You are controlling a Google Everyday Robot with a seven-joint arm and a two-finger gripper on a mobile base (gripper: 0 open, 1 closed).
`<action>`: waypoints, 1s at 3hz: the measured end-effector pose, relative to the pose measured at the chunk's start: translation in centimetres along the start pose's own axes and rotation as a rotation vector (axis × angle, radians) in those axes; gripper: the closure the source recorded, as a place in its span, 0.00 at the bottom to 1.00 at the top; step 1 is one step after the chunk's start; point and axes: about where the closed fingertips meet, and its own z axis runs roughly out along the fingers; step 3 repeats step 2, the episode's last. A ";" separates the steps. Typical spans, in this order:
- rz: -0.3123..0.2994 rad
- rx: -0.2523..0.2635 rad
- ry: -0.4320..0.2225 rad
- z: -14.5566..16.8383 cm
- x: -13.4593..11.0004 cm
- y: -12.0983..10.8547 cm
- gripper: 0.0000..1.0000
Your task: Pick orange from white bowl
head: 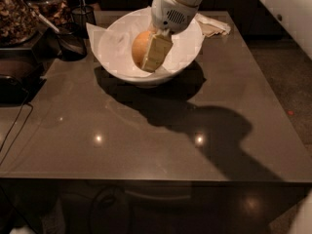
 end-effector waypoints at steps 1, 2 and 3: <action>-0.083 0.025 -0.007 -2.7 -2.6 3.3 1.00; -0.135 0.036 -0.027 -4.5 -3.5 6.5 1.00; -0.135 0.036 -0.027 -4.5 -3.5 6.5 1.00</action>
Offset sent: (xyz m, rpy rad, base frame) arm -0.1168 0.0139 0.0619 0.0159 -0.1192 0.1587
